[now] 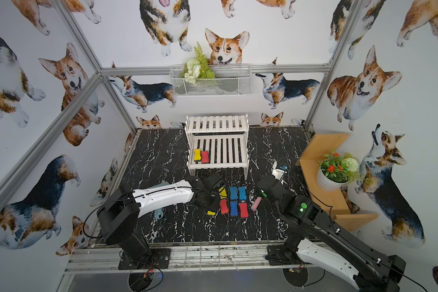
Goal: Remove the whiteboard erasers from the shelf
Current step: Place the whiteboard eraser at the center of the board, then pick up the whiteboard eraser from the shelf.
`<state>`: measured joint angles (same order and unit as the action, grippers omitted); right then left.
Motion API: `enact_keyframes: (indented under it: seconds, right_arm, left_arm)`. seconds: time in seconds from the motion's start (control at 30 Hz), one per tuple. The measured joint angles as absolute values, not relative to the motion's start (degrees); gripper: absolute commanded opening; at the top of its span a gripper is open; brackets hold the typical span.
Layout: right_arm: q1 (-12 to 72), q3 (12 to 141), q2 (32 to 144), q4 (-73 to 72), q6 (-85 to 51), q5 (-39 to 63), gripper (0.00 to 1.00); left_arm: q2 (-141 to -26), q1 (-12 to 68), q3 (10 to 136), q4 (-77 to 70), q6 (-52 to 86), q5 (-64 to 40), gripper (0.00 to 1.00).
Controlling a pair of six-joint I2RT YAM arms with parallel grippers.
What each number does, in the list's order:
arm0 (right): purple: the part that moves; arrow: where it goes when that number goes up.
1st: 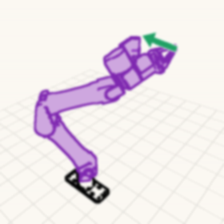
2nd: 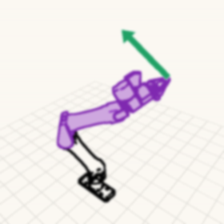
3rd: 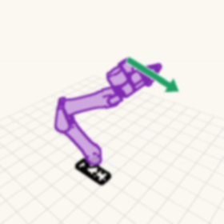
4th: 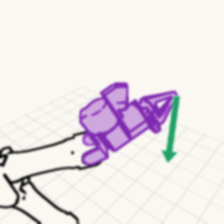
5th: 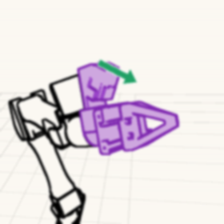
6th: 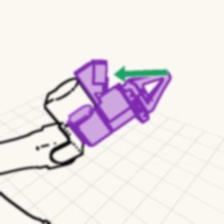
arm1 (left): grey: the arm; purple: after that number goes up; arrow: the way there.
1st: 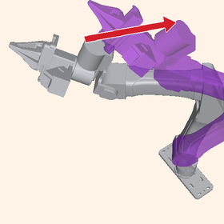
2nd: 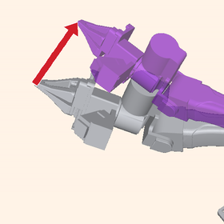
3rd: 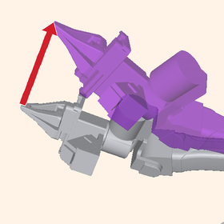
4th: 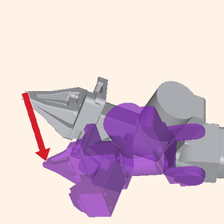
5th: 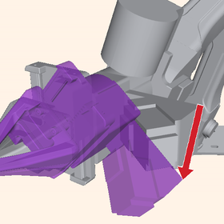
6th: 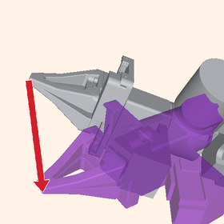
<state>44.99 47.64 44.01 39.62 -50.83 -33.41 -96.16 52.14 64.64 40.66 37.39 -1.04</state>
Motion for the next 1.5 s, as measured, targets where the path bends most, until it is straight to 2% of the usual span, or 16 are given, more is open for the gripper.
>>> enact_keyframes:
  seconds: [0.23, 0.33, 0.53, 0.9, 1.5]
  right_arm:
    - [44.99, 47.64, 43.97, 39.59, -50.81, -32.97, 0.52]
    - [44.99, 47.64, 44.12, 39.51, -50.72, -32.75, 0.52]
    - [44.99, 47.64, 44.86, 39.16, -50.39, -32.51, 0.52]
    - [44.99, 47.64, 45.08, 39.11, -50.37, -32.49, 0.52]
    - [44.99, 46.87, 43.81, 39.13, -50.52, -32.56, 0.52]
  left_arm:
    - [-88.73, 49.91, 68.6, 41.89, 35.64, 1.63, 0.59]
    - [-86.67, 44.77, 70.72, 42.04, 33.63, 1.58, 0.65]
    - [-85.67, 35.4, 76.64, 42.11, 29.41, 1.39, 0.66]
    - [-92.55, 33.78, 85.19, 39.11, 25.85, 5.87, 0.64]
    - [-101.86, 33.8, 86.83, 31.97, 24.6, 6.61, 0.6]
